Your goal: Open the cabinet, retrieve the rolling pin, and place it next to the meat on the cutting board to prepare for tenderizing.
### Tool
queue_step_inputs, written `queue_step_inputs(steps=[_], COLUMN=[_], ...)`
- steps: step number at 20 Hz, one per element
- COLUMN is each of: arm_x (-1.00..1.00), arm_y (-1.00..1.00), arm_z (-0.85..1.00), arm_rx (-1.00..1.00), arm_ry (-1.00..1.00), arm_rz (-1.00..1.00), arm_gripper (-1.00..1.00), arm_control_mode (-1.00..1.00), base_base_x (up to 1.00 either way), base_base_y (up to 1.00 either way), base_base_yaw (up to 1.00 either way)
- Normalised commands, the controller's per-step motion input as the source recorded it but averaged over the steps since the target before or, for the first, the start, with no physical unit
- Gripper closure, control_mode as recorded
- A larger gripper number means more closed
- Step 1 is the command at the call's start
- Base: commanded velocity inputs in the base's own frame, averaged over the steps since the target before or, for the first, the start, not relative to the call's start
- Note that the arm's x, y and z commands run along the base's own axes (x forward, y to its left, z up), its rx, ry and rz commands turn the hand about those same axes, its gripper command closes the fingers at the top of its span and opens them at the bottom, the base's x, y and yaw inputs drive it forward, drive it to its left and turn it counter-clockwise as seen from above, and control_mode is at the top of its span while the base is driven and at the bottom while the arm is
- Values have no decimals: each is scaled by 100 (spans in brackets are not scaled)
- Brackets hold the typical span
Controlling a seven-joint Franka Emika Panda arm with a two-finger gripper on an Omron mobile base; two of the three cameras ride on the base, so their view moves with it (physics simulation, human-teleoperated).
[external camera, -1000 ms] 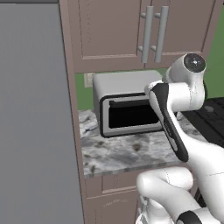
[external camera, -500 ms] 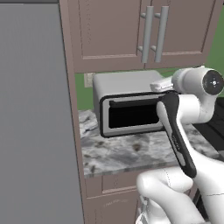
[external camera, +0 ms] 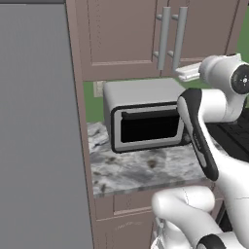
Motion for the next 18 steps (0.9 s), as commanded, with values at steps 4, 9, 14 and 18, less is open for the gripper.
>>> queue_step_inputs(steps=[4, 9, 14, 18], arm_x=[12, 1, 0, 0], arm_y=[-13, -4, -18, -14], arm_z=[43, 11, -2, -4], arm_rx=[0, 0, 0, 0], arm_ry=[-3, -6, -13, -18], arm_rz=[-17, -8, -1, 0], arm_gripper=[-100, -100, -100, -100], arm_control_mode=[-100, -100, -100, -100], base_base_x=[0, 0, 0, 0], base_base_y=[0, 0, 0, 0], base_base_yaw=[0, 0, 0, 0])
